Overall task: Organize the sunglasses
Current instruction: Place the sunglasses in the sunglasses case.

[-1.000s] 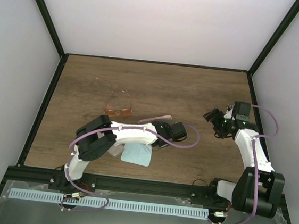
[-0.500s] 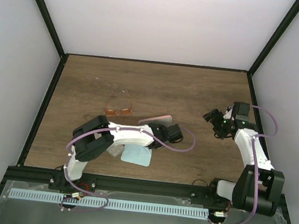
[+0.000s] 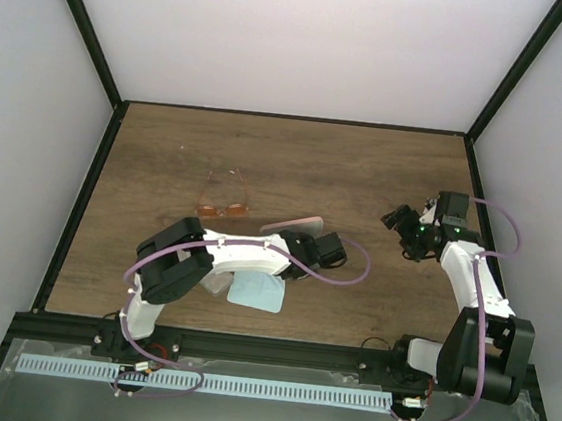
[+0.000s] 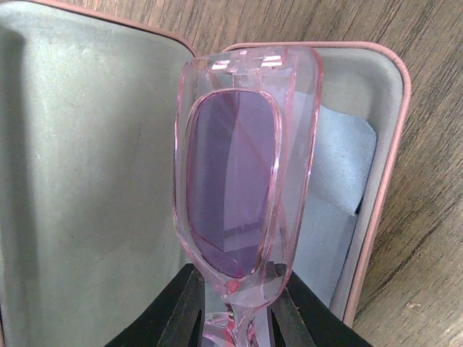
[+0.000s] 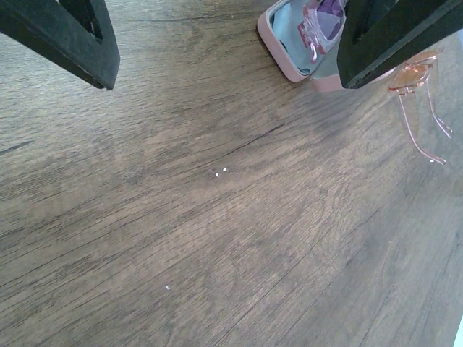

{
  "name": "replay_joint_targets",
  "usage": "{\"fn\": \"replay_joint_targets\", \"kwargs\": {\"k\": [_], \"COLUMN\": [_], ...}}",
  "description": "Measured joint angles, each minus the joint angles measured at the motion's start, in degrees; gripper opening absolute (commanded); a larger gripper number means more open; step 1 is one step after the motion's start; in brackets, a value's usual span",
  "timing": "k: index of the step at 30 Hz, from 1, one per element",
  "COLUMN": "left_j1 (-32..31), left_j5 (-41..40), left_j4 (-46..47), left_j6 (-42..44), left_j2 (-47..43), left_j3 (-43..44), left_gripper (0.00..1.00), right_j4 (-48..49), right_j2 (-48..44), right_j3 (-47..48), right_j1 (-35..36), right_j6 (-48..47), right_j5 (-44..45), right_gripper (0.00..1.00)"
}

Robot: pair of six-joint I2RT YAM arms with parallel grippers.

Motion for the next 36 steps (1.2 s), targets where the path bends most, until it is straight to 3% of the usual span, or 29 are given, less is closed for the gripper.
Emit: {"fn": "replay_joint_targets", "kwargs": {"k": [14,25,36], "left_j1": [-0.02,-0.02,-0.02], "left_j5": [1.55,0.76,0.83], "left_j4": [0.55,0.61,-0.92], "left_j6": [-0.24,-1.33,-2.69], "left_j2": [0.07,0.09,-2.54], "left_j3": [-1.33,-1.51,-3.21], "left_gripper": [0.30,0.45,0.52], "right_j4": [0.00,0.02,0.44], "right_j2": [0.35,0.48,0.50], "right_j3": [0.00,0.00,-0.15], "right_j1": [0.00,0.00,0.00], "right_j6": [-0.15,-0.17,-0.17], "right_j5": [-0.17,-0.63,-1.79], "right_gripper": [0.86,0.86,0.84]}}
